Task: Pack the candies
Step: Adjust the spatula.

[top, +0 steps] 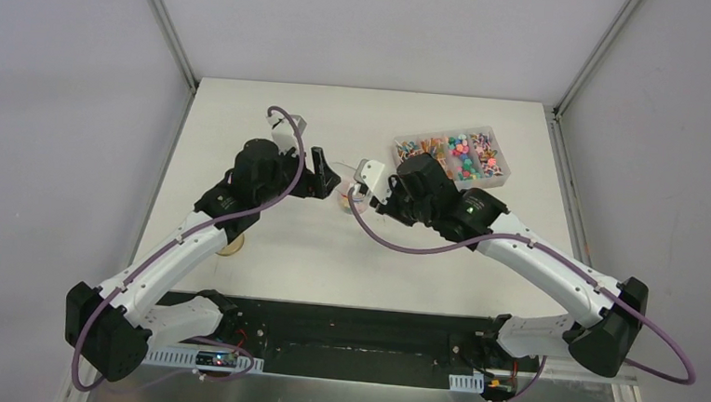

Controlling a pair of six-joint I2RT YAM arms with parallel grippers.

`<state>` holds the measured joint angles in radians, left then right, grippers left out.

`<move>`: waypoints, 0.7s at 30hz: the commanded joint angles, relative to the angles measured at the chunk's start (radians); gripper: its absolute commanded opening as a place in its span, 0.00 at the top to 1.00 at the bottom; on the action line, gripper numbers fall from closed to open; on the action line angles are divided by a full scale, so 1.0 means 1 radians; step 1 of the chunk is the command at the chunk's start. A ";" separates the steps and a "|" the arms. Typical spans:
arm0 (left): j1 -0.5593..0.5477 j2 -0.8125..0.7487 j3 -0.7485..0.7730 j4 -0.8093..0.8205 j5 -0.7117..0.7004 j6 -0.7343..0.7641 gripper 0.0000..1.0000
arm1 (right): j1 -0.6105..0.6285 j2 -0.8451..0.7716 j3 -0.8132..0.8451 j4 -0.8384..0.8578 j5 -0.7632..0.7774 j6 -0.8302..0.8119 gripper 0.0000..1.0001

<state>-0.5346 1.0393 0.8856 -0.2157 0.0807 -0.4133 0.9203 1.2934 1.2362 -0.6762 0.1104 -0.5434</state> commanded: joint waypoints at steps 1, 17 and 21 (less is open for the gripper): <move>0.008 0.025 0.013 0.040 0.036 -0.007 0.25 | -0.003 -0.049 0.021 0.045 -0.029 0.032 1.00; 0.008 0.081 -0.029 0.059 0.084 0.031 0.44 | -0.072 -0.129 0.015 0.125 -0.199 0.061 1.00; 0.008 0.088 -0.033 0.059 0.097 0.028 0.45 | -0.109 -0.172 -0.029 0.179 -0.248 0.056 1.00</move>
<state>-0.5346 1.1187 0.8669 -0.1696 0.1516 -0.4061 0.8509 1.2045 1.2266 -0.6498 -0.0692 -0.5056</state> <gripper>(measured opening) 0.556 0.310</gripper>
